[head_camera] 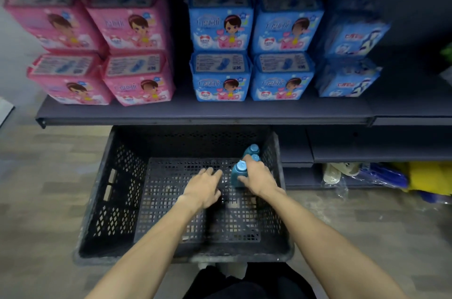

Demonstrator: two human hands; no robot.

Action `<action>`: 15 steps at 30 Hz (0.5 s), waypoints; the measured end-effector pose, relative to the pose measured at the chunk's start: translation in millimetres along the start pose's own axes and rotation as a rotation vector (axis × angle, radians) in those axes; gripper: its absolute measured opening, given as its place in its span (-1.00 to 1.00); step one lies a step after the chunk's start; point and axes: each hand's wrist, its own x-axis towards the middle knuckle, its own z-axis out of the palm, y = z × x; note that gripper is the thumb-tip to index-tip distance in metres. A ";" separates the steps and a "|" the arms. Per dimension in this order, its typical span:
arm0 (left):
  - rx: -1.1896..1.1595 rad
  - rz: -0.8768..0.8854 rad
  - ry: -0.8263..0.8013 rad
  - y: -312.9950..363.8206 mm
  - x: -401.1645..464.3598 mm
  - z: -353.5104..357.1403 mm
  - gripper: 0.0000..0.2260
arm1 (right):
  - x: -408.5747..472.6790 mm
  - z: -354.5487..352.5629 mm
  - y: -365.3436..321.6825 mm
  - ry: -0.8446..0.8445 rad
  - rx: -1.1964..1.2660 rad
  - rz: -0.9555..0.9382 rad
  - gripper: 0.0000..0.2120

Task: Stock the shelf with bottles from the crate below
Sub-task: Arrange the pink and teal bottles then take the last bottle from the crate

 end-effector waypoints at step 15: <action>0.129 0.155 0.207 -13.2 -17.0 -57.0 -0.48 | -29.5 -56.8 -42.5 0.157 -0.026 -0.123 -0.65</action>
